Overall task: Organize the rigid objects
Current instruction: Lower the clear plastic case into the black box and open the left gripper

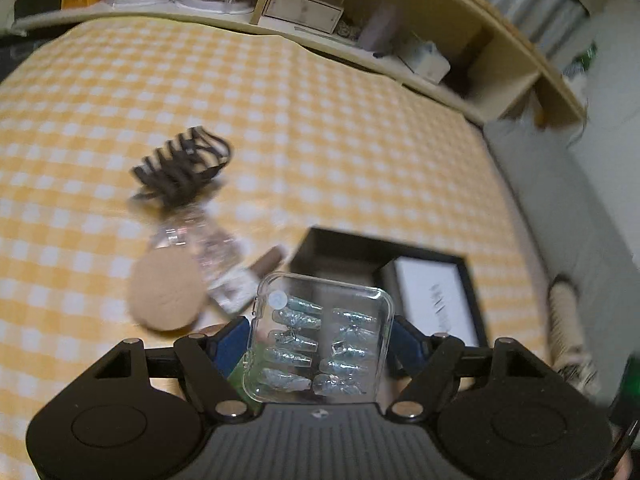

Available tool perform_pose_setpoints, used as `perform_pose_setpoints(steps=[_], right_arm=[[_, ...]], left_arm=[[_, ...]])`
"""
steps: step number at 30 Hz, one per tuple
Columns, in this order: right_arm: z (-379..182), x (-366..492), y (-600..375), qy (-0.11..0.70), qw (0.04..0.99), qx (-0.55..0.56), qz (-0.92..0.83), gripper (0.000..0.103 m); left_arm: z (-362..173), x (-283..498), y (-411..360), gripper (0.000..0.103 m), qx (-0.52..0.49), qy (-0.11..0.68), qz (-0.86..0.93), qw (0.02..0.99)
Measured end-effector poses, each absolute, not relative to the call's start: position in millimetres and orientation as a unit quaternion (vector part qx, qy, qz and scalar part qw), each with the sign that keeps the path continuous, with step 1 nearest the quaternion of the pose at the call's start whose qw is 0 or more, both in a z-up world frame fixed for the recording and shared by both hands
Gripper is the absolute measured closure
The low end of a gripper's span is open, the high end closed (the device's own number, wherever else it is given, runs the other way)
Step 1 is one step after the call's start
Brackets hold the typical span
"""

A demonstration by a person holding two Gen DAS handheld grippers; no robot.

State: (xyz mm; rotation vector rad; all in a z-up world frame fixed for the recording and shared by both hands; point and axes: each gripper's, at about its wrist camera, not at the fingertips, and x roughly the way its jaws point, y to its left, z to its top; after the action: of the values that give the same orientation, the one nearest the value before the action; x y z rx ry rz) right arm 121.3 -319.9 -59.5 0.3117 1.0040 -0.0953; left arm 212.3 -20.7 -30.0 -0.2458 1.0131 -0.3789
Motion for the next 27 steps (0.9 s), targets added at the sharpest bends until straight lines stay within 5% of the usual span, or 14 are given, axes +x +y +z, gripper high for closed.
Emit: perform_pose_setpoints(steps=[22,27], right_arm=[[-61,123,-319,0.482,0.862,0.148,-0.045,0.096],[-59,128,-316,0.490,0.859,0.139,-0.046,0.096]], left_arm=[[-75,265,-117,0.026,-0.057,0.487,-0.093,0.867],[-74,262,-110,0.015,-0.078,0.485,-0.117,0.863]])
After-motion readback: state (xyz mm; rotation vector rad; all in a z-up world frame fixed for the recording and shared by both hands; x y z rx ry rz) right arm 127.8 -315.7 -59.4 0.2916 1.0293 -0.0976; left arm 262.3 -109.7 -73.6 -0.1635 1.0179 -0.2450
